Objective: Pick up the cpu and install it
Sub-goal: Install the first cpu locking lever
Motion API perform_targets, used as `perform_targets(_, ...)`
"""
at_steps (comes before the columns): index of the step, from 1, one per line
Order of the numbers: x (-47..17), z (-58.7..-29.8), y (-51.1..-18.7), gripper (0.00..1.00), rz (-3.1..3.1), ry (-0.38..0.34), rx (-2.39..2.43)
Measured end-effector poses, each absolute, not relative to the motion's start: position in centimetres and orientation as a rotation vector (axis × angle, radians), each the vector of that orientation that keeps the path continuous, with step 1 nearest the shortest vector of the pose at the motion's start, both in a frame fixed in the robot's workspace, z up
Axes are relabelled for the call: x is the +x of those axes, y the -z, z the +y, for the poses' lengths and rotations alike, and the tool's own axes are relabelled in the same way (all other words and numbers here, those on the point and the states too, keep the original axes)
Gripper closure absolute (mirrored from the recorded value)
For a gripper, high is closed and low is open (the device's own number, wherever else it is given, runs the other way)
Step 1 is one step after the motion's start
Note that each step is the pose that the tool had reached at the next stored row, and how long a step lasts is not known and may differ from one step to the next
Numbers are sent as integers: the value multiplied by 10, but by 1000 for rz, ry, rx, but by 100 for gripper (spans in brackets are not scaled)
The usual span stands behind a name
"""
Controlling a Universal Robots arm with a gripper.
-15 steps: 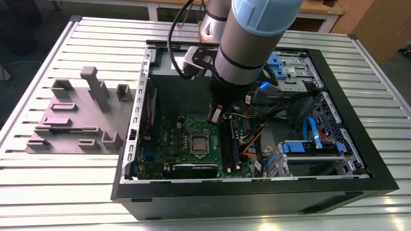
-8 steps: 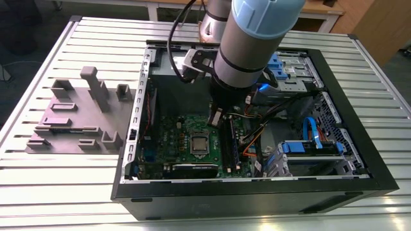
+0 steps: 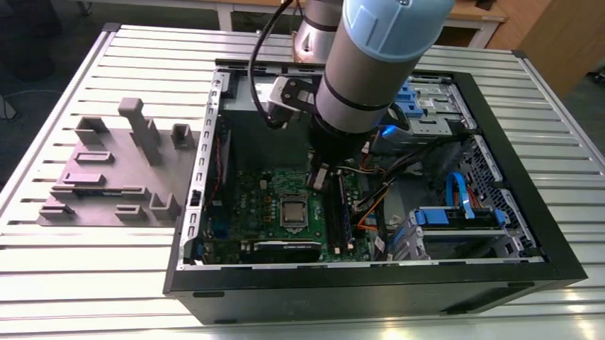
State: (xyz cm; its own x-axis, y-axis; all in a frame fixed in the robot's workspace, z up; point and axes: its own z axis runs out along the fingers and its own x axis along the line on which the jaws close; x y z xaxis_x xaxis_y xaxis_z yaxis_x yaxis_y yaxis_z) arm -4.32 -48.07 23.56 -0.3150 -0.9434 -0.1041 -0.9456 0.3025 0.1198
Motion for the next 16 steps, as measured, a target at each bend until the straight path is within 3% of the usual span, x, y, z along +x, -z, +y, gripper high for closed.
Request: perform_targets(16,-44,-483,-235,90,2462,-229,-1913)
